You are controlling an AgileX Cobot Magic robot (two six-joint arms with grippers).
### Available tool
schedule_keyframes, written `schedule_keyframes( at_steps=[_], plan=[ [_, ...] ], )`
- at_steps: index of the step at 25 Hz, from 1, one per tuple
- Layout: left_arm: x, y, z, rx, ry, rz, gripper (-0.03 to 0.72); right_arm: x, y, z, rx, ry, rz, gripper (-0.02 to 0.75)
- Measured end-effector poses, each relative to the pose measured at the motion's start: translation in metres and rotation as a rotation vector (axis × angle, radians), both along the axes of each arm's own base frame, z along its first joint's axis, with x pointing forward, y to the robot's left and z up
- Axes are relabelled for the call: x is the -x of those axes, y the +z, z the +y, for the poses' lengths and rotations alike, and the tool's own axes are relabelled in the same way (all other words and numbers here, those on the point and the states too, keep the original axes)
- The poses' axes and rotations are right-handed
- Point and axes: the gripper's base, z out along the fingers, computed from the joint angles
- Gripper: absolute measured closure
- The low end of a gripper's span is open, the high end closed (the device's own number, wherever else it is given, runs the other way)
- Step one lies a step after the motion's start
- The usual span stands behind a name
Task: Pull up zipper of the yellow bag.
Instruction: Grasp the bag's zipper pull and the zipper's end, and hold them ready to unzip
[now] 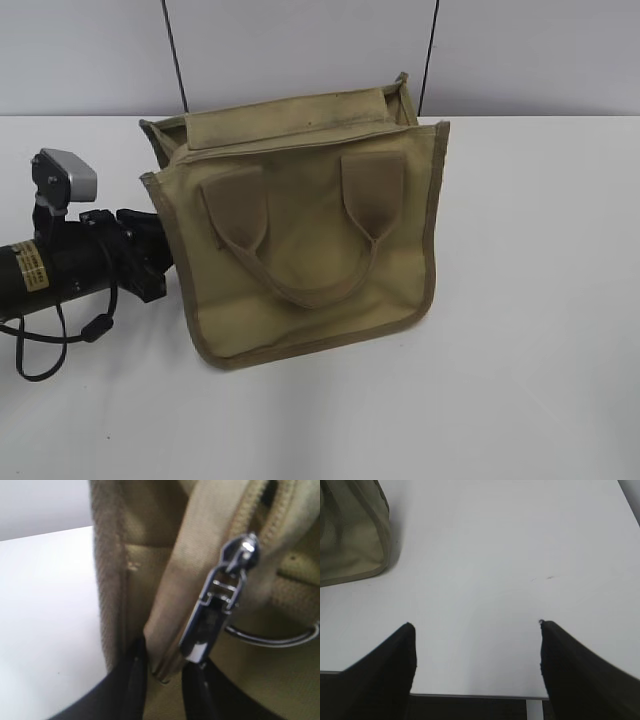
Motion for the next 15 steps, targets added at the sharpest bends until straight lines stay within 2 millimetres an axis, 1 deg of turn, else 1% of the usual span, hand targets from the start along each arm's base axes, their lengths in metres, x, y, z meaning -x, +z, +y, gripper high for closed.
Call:
schedule_keyframes(
  at_steps=[3,5,8,11,15],
  plan=[
    [0.000,0.000,0.000,-0.001,-0.006,0.000,0.638,0.000,0.000,0.000,0.000,0.000,0.000,0.174],
    [0.000,0.000,0.000,-0.001,-0.006,0.000,0.676,0.000,0.000,0.000,0.000,0.000,0.000,0.174],
    [0.001,0.000,0.000,-0.002,-0.006,0.001,0.683,0.000,0.000,0.000,0.000,0.000,0.000,0.174],
    [0.006,0.004,0.002,0.001,0.015,0.005,0.683,0.000,0.000,0.000,0.000,0.000,0.000,0.174],
    [0.015,0.021,0.007,-0.019,0.072,-0.012,0.683,0.000,0.000,0.000,0.000,0.000,0.000,0.174]
  ],
)
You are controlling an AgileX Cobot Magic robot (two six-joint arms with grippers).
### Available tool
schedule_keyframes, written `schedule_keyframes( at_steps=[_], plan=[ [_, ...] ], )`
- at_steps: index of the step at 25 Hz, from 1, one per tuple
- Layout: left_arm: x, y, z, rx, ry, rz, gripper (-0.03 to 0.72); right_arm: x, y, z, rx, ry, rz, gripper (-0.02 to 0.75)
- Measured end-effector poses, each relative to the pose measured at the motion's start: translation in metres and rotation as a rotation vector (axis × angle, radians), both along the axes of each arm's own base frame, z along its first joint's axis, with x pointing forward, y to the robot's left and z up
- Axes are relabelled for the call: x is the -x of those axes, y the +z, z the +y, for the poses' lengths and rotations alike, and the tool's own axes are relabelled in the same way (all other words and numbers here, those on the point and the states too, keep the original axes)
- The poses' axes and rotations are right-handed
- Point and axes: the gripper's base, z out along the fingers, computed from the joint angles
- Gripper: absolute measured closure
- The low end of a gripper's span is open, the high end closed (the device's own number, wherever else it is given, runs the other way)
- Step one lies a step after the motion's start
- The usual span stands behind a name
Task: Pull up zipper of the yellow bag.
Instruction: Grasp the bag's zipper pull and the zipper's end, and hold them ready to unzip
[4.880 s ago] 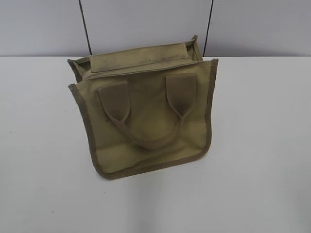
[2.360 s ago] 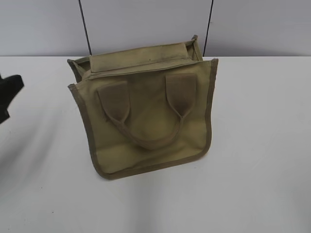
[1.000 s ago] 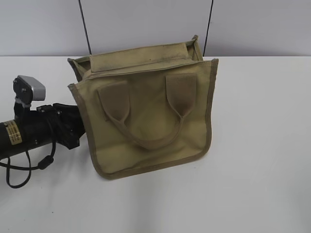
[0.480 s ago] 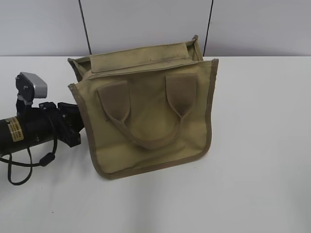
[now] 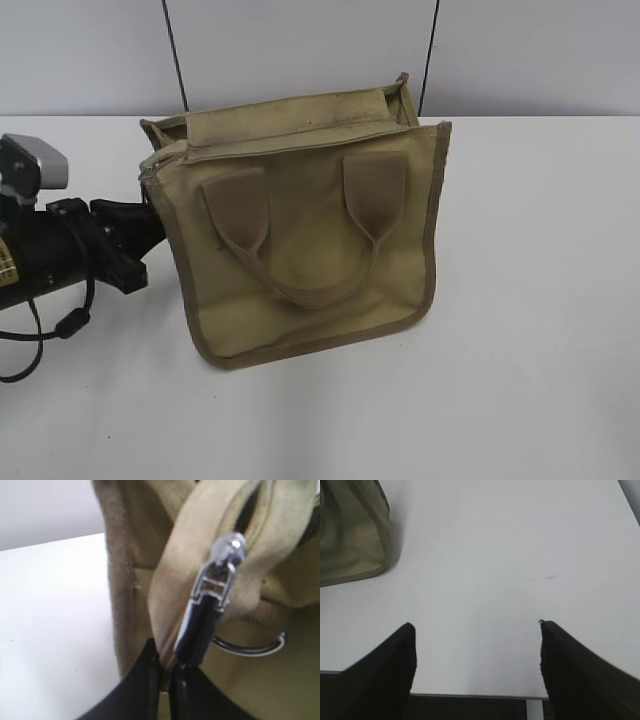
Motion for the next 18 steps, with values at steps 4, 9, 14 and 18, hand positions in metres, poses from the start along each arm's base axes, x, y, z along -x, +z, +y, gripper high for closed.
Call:
schedule_keyframes(
  at_steps=[4,9,14,18],
  plan=[
    [0.002,0.015,0.002,-0.027,0.011,-0.036,0.683,0.000,0.000,0.000,0.000,0.000,0.000,0.174],
    [0.003,0.014,0.003,-0.058,0.016,-0.026,0.685,0.000,0.000,0.000,0.000,0.000,0.000,0.174],
    [0.002,0.024,0.005,-0.091,0.039,-0.085,0.686,0.000,0.001,0.000,-0.018,-0.004,-0.003,0.174],
    [0.003,0.034,0.008,-0.152,0.061,-0.142,0.686,-0.003,0.023,0.001,-0.030,-0.002,-0.006,0.174]
  ],
)
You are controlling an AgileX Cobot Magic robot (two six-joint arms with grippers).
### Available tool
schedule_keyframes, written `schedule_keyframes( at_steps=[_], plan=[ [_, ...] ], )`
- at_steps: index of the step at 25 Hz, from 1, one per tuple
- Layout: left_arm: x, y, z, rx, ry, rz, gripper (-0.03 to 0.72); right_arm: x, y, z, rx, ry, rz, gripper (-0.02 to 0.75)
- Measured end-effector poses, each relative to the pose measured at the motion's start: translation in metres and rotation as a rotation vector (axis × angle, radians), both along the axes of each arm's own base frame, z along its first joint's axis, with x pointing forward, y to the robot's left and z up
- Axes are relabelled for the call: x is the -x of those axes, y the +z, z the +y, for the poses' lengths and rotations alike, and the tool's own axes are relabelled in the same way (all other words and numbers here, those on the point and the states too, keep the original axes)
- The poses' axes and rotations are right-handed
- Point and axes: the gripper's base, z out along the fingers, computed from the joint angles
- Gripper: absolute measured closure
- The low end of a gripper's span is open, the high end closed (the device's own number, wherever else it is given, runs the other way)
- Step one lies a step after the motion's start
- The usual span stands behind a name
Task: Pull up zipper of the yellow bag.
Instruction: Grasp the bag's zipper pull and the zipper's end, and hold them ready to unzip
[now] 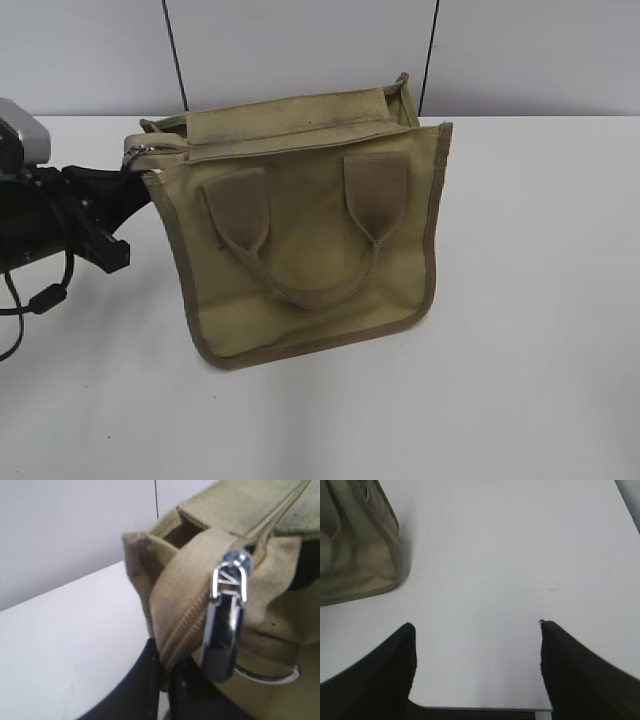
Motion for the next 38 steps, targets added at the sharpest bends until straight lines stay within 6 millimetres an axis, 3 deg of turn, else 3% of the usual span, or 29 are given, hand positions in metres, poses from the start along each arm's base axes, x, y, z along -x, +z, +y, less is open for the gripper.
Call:
schedule_keyframes(
  at_steps=[4,9,13,18,22,27,38],
  plan=[
    [0.001,0.013,0.003,-0.021,0.028,-0.059,0.686,-0.020,0.018,0.000,-0.039,-0.010,0.015,0.174],
    [0.003,0.020,0.004,-0.064,0.030,-0.070,0.686,-0.055,0.016,0.010,-0.104,0.104,0.162,0.176],
    [0.006,0.027,0.005,-0.090,0.033,-0.082,0.686,-0.082,0.024,0.011,-0.081,0.155,0.219,0.228],
    [0.008,0.028,0.006,-0.121,0.034,-0.073,0.686,-0.119,0.047,0.010,-0.078,0.175,0.215,0.246],
    [0.008,0.028,0.006,-0.123,0.033,-0.072,0.686,-0.153,0.052,0.025,-0.096,0.257,0.270,0.246],
    [0.008,0.028,0.006,-0.124,0.033,-0.071,0.686,-0.190,0.051,0.068,-0.099,0.346,0.349,0.246],
    [0.006,0.028,0.008,-0.085,0.072,-0.046,0.686,-0.260,0.042,0.239,-0.044,0.536,0.461,0.246]
  ],
)
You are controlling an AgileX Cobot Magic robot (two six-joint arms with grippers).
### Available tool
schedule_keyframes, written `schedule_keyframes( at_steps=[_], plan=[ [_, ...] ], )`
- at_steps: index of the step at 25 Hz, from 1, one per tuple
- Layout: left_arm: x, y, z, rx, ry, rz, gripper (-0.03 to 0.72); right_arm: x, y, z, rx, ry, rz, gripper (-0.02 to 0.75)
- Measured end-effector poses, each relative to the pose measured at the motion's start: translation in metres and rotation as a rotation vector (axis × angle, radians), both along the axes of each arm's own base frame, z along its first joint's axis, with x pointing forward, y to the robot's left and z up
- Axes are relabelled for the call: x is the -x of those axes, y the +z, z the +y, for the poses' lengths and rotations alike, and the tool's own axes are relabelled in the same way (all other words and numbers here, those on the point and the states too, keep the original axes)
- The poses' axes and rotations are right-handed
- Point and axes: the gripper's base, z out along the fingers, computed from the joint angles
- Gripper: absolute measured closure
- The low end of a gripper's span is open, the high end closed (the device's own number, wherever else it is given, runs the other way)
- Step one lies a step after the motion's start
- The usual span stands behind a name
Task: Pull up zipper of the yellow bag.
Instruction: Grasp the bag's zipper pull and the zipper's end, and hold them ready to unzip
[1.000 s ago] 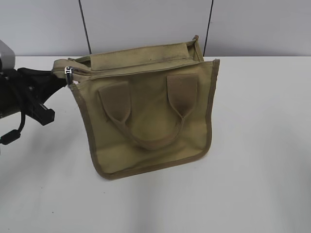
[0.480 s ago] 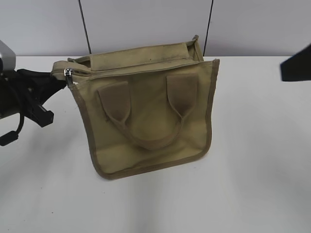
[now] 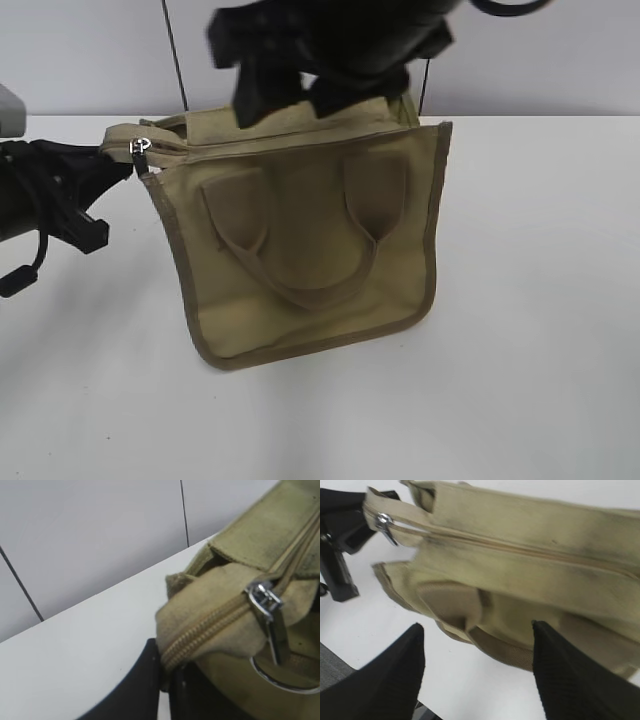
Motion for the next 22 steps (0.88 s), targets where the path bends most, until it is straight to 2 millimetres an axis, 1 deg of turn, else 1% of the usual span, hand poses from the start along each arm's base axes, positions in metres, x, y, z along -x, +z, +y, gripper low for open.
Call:
schedule_keyframes(
  at_steps=[3,5,6,8,11,13,15,19,22],
  plan=[
    [0.000,0.000,0.001,0.005,0.009,0.009,0.686,-0.012,0.001,0.036,-0.009,0.031,0.011,0.246],
    [0.000,-0.001,0.001,0.001,0.012,0.015,0.686,-0.018,-0.005,0.057,0.006,0.048,0.040,0.246],
    [0.000,-0.001,0.001,0.001,0.013,0.017,0.686,-0.021,-0.004,0.064,0.007,0.054,0.048,0.246],
    [-0.001,-0.001,0.001,0.003,0.015,0.020,0.686,-0.025,-0.012,0.080,0.018,0.065,0.091,0.246],
    [-0.002,0.000,0.001,0.008,0.015,0.019,0.686,-0.028,-0.016,0.098,-0.003,0.085,0.138,0.249],
    [-0.002,0.000,0.000,0.008,0.012,0.025,0.686,-0.027,-0.020,0.107,-0.019,0.096,0.169,0.274],
    [-0.002,0.000,0.000,0.009,0.011,0.028,0.686,-0.029,-0.027,0.113,-0.025,0.098,0.195,0.314],
    [-0.002,0.000,0.000,0.009,0.009,0.029,0.686,-0.032,-0.040,0.117,-0.015,0.093,0.221,0.403],
    [-0.002,0.000,0.000,0.012,0.008,0.025,0.686,-0.034,-0.045,0.120,-0.026,0.084,0.219,0.442]
  ],
)
